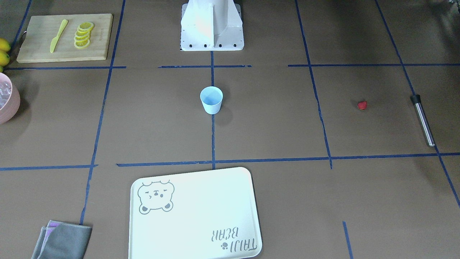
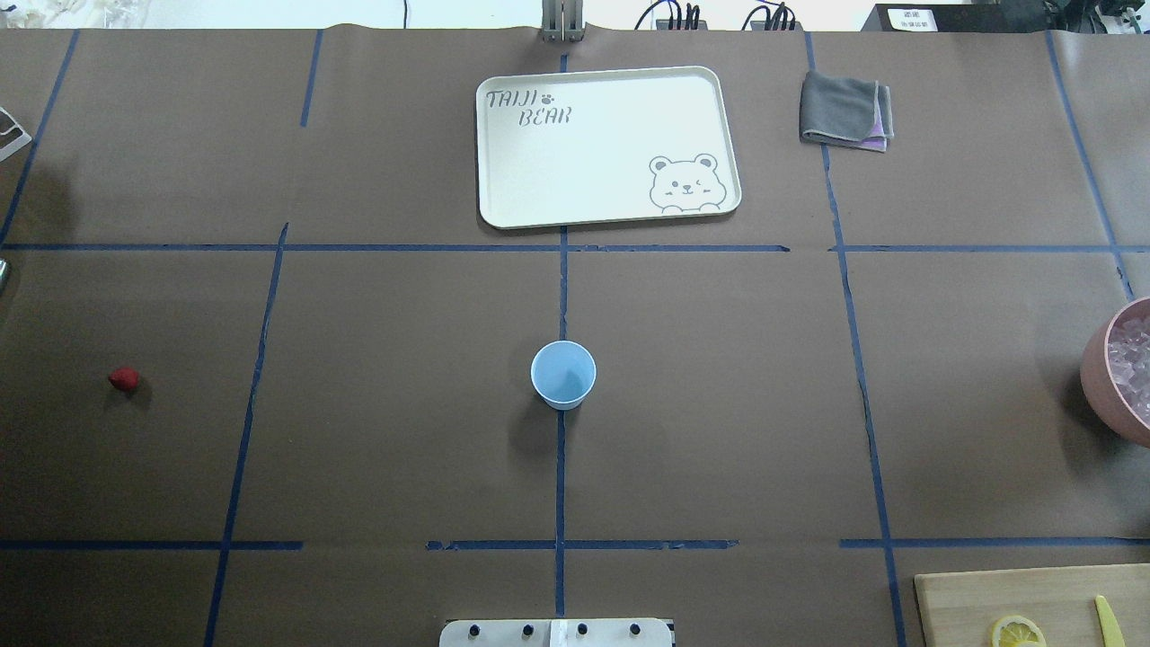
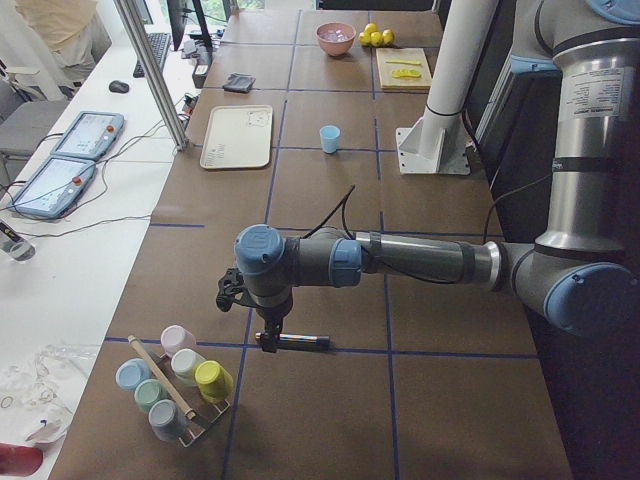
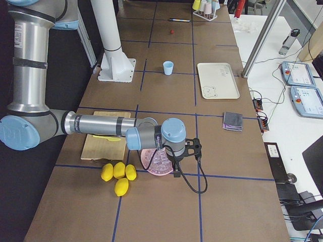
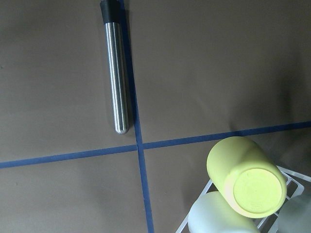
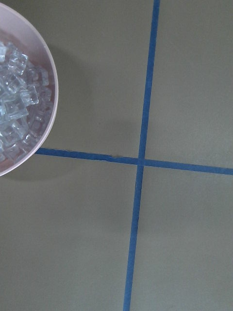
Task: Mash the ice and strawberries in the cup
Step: 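Lower the right gripper into the pink bowl and grasp an ice cube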
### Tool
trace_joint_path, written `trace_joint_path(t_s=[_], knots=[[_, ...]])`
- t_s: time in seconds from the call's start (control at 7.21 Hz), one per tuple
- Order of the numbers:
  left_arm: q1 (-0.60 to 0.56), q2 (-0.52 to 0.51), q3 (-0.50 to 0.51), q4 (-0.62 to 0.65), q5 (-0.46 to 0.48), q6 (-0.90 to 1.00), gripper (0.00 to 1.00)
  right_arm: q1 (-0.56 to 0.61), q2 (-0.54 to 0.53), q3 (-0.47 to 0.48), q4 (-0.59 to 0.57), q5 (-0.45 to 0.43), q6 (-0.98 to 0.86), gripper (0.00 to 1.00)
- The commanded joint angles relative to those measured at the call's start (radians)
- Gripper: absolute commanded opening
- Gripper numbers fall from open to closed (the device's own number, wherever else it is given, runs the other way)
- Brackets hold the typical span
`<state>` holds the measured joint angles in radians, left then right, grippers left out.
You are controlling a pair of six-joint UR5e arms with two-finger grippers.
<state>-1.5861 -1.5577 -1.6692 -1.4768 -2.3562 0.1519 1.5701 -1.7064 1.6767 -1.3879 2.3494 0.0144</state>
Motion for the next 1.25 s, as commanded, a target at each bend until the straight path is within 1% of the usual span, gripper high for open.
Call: trace_joint_path(t_s=[0.0, 0.28, 0.42, 0.55, 0.69, 0.83, 0.97, 1.11], knots=[[0.0, 0.004, 0.0, 0.001, 0.0, -0.002, 1.0, -0.033, -0.006, 0.009, 0.039, 0.001, 0.009, 0.99], [0.0, 0.002, 0.002, 0.0, 0.0, -0.003, 1.0, -0.109, -0.031, 0.011, 0.142, -0.004, 0.007, 0.99], [0.0, 0.004, 0.003, 0.0, 0.0, -0.005, 1.0, -0.139, -0.065, 0.009, 0.205, -0.01, 0.01, 0.99], [0.0, 0.002, 0.008, 0.0, -0.001, -0.005, 1.0, -0.163, -0.085, 0.009, 0.239, -0.013, 0.057, 0.99], [0.0, 0.002, 0.009, -0.002, -0.002, -0.005, 1.0, -0.197, -0.1, 0.008, 0.275, -0.036, 0.093, 0.98], [0.0, 0.002, 0.011, -0.002, -0.002, -0.005, 1.0, -0.215, -0.111, 0.008, 0.277, -0.054, 0.094, 0.97], [0.002, 0.002, 0.011, -0.003, -0.002, -0.005, 1.0, -0.228, -0.12, 0.005, 0.277, -0.056, 0.095, 0.92], [0.002, 0.002, 0.012, -0.003, -0.002, -0.005, 1.0, -0.24, -0.124, 0.003, 0.277, -0.056, 0.093, 0.9]])
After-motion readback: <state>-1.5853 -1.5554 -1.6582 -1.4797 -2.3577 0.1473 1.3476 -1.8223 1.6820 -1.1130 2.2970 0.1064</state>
